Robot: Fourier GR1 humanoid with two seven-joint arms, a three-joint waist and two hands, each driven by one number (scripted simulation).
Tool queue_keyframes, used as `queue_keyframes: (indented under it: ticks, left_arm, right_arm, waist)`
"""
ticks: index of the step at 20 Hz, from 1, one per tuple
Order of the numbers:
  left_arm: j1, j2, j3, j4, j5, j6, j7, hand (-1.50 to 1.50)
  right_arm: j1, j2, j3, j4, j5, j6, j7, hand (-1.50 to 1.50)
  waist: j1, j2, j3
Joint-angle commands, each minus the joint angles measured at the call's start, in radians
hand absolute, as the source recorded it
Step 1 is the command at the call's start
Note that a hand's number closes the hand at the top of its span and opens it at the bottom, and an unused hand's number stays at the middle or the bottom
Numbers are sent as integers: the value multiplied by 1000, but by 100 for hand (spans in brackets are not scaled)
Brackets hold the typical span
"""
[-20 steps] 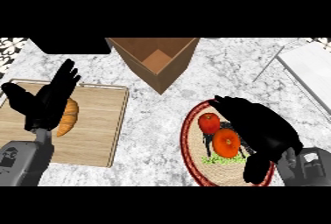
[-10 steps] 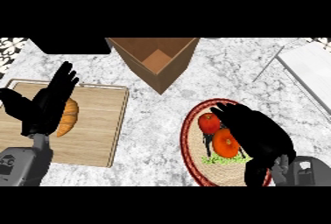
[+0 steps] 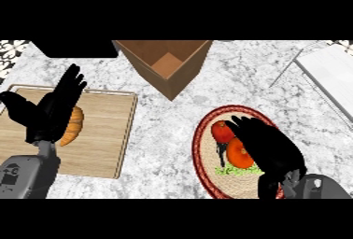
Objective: Pick the squash from the placemat and place it in the tiered shelf
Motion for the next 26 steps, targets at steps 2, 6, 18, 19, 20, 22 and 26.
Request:
queue_keyframes:
  ticks: [2, 6, 18, 19, 20, 22, 26]
  left_arm:
    - [34, -19, 24, -20, -25, -26, -27, 0]
    - [46, -37, 9, -65, -49, -11, 6, 0]
    - [10, -63, 54, -11, -64, -52, -5, 0]
    - [-49, -51, 76, 35, -56, -60, -1, 0]
    - [-2, -68, 52, 28, -85, -41, -12, 0]
    - [13, -35, 83, -7, -48, -90, 1, 0]
    - [-18, -66, 67, 13, -92, -47, -2, 0]
  right_arm:
    - [16, 78, -28, 13, 71, 23, -31, -150]
    - [52, 41, -25, 137, 162, -77, -173, -150]
    - [38, 169, -51, 351, 263, -99, -276, 150]
    - [58, 184, -37, 323, 273, -94, -262, 150]
    - [82, 161, -53, 357, 271, -145, -313, 150]
    - [53, 171, -33, 367, 304, -126, -322, 150]
    - [35, 200, 3, 347, 382, -211, -364, 150]
  waist:
    - [1, 0, 0]
    - [2, 0, 0]
    - [2, 1, 0]
    - [-1, 1, 0]
    - [0, 1, 0]
    - [2, 0, 0]
    - [0, 0, 0]
